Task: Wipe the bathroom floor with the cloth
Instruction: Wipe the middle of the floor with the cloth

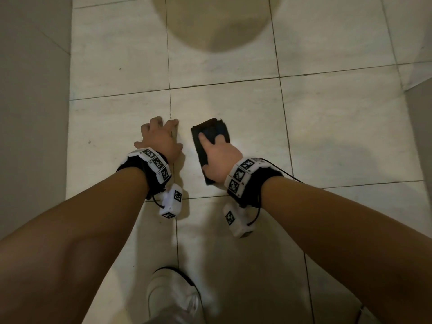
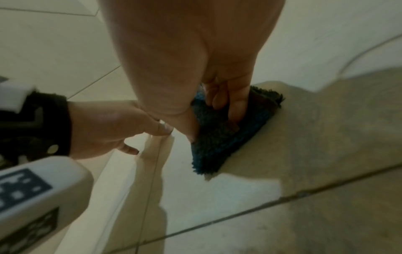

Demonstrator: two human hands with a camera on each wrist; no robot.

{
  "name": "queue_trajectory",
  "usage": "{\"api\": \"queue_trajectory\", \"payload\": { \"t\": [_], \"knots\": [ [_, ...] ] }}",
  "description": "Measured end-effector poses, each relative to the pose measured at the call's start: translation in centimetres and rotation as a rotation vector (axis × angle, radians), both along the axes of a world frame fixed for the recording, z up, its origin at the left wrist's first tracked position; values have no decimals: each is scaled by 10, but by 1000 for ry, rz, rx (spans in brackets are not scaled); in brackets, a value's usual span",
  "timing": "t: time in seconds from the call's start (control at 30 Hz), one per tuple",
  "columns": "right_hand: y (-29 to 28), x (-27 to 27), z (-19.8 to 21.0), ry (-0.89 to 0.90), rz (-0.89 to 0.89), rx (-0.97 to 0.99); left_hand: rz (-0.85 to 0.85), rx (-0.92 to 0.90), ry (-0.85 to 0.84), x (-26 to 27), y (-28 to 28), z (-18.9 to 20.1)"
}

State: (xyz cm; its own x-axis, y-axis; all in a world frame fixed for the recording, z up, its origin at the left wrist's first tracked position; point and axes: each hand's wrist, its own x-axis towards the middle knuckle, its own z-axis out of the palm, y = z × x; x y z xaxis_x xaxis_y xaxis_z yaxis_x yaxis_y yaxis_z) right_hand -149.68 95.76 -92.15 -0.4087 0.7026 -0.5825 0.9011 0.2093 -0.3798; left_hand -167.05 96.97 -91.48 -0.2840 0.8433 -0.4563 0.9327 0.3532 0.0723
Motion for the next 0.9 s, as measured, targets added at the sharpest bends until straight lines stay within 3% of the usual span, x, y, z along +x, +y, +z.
{"api": "queue_trajectory", "payload": {
  "t": [0.3, 0.77, 0.9],
  "knots": [
    [-3, 17, 3, 17, -6, -1, 7, -25, -11, 6, 2, 4],
    [-7, 174, 0, -67, -236, 48, 19, -16, -15, 14, -6, 8],
    [-11, 191, 3, -135, -198, 54, -1, -19, -15, 13, -11, 9]
  ]
}}
